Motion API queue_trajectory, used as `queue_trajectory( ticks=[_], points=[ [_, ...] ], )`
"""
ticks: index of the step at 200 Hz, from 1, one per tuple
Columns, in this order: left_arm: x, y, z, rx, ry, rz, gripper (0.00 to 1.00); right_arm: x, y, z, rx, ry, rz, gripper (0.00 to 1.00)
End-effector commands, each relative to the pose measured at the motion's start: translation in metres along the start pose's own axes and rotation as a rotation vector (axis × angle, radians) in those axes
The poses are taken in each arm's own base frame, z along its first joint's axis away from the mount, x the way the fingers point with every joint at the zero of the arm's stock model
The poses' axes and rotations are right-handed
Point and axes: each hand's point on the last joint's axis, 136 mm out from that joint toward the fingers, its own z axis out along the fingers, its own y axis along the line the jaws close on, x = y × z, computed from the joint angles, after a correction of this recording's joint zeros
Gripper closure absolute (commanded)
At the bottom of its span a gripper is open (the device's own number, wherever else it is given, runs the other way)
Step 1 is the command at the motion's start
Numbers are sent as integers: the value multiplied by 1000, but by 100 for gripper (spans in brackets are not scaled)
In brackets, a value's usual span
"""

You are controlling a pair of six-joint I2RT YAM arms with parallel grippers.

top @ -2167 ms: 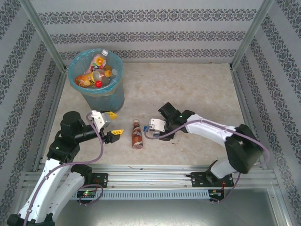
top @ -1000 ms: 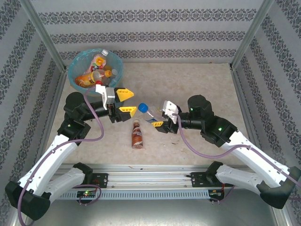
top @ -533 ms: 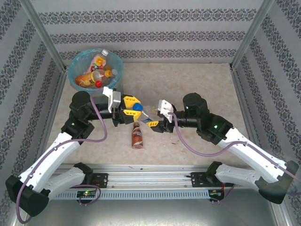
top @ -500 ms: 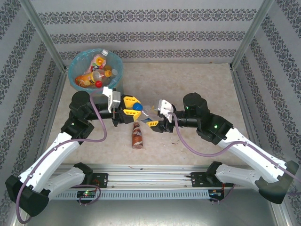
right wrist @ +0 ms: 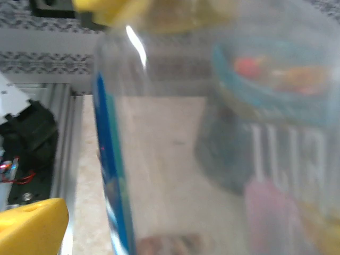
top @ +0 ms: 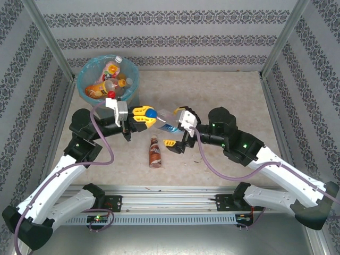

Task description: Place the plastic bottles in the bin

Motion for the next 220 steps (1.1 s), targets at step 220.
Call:
queue_trajectory(
  ticks=[220],
  points=[
    [-7, 333, -175, -1361, 597, 136, 100, 16, -28, 9, 169, 24, 123, 2]
  ],
)
